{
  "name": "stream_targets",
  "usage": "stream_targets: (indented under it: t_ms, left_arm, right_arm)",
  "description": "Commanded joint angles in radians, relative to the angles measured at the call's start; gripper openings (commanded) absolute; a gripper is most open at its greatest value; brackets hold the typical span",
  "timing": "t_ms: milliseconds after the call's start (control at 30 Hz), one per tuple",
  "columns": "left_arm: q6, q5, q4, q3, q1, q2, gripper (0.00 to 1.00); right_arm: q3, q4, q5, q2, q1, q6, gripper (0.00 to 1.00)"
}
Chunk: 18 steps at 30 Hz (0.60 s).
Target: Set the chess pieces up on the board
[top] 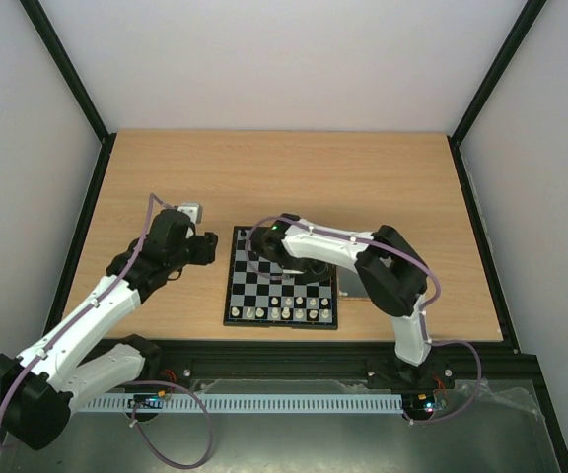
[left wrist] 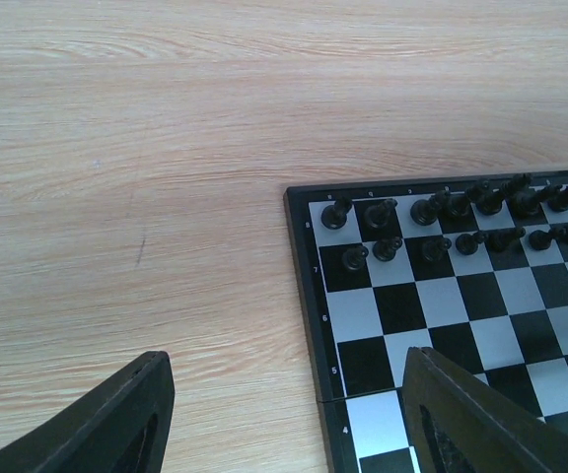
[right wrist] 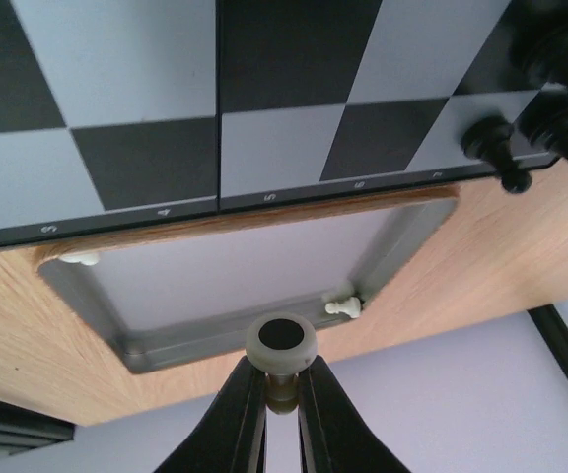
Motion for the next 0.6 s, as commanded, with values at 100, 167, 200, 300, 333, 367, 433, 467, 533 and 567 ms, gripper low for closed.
stream_targets:
  t_ms: [100,167,200,300,333,367,433,467,533,567]
  left_arm:
    - [0.023,0.021,0.012,-0.013,0.004,-0.016,0.67]
    - [0.023,0.019,0.012,-0.013,0.004,-0.017,0.67]
    - [0.023,0.019,0.013,-0.013,0.004,-0.018,0.67]
    - [0.023,0.015,0.013,-0.014,0.004,-0.017,0.67]
    - [0.023,0.014,0.013,-0.014,0.005,-0.017,0.67]
    - [0.024,0.014,0.013,-0.014,0.006,-0.017,0.67]
    - [0.024,0.014,0.014,-0.014,0.007,-0.013,0.67]
    - [0.025,0.014,0.015,-0.014,0.007,-0.013,0.67]
    - [0.026,0.014,0.015,-0.014,0.009,-0.011,0.67]
    - [0.026,0.014,0.015,-0.014,0.009,-0.011,0.67]
  right_arm:
    - [0.094,-0.132,0.141,0.133,0.052,-0.012,0.08]
    - [0.103,-0.132,0.155,0.158,0.056,-0.017,0.08]
    - [0.105,-0.132,0.157,0.168,0.060,-0.020,0.08]
    - [0.108,-0.133,0.149,0.193,0.068,-0.028,0.09]
    - [0.113,-0.133,0.142,0.199,0.071,-0.030,0.09]
    - [0.117,-0.133,0.135,0.205,0.071,-0.033,0.09]
    - [0.129,-0.132,0.121,0.218,0.072,-0.037,0.09]
    - [0.135,-0.131,0.113,0.222,0.072,-0.036,0.09]
    - [0.140,-0.131,0.097,0.229,0.072,-0.036,0.09]
    - [0.142,-0.130,0.089,0.231,0.072,-0.034,0.11]
